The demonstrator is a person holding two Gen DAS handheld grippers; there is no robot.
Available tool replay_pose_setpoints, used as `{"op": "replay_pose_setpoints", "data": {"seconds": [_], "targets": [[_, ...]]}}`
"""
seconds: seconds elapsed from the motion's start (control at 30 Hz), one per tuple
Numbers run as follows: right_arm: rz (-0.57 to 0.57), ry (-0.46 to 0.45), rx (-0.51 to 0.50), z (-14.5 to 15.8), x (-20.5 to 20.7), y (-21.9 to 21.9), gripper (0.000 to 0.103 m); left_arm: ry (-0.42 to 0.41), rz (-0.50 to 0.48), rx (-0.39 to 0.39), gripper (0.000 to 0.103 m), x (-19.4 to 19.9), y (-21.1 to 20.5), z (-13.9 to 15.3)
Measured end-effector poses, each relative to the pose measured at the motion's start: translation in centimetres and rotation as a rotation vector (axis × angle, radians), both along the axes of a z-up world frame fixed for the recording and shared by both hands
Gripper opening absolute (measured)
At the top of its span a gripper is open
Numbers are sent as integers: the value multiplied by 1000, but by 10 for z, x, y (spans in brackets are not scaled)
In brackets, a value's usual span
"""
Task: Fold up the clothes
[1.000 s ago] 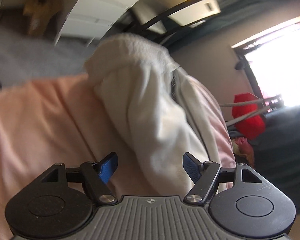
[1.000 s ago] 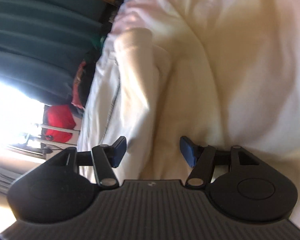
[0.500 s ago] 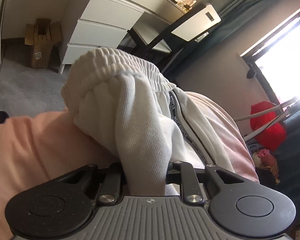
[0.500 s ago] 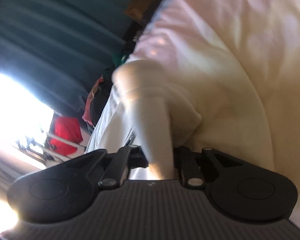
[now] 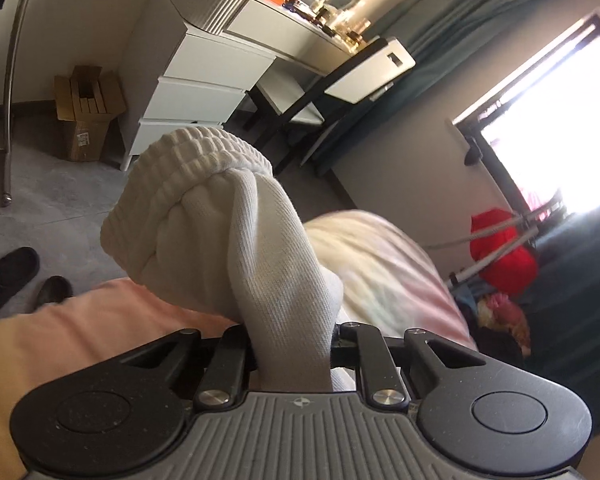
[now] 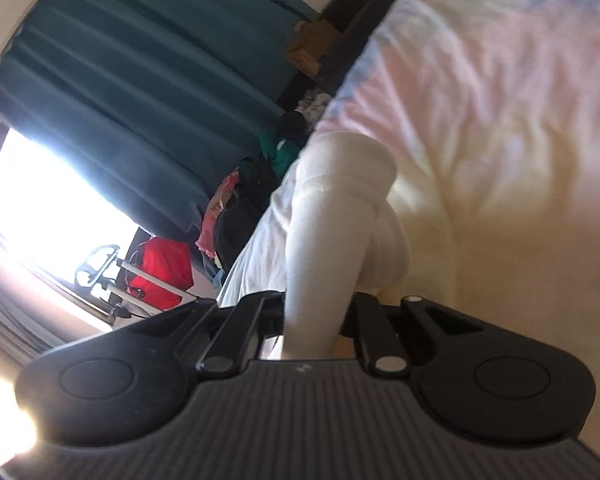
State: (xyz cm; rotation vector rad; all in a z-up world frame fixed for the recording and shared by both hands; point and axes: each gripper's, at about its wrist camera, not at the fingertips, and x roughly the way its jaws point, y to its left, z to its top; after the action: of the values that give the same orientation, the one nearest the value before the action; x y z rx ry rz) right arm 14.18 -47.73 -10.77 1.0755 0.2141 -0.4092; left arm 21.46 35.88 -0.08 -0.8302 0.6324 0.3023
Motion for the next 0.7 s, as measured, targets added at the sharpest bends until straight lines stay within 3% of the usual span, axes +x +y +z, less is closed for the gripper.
{"op": "replay_pose_setpoints", "data": {"seconds": [0.1,0.3,0.47,0.53,0.63,0.7], "targets": [[-13,18,60,-8,-25,-2,11,30,-54,1,17,-39,8,-11],[-39,34,249,-49,-62,-12,11,77,-100,-33,22,-82,22,-57],[18,-9,364,-87,-67,-24,13,125,-100,-11,46,-100,19,-64],[26,-36,423,-95,-68,-26,16,128,-103,-49,65,-108,19,-63],[55,-38,452,-97,-62,-24,34,139,-152,-26,73,-114,12,-59],[95,-38,417,-93,-54,-21,56,156,-169,51,77,-123,3,-52]]}}
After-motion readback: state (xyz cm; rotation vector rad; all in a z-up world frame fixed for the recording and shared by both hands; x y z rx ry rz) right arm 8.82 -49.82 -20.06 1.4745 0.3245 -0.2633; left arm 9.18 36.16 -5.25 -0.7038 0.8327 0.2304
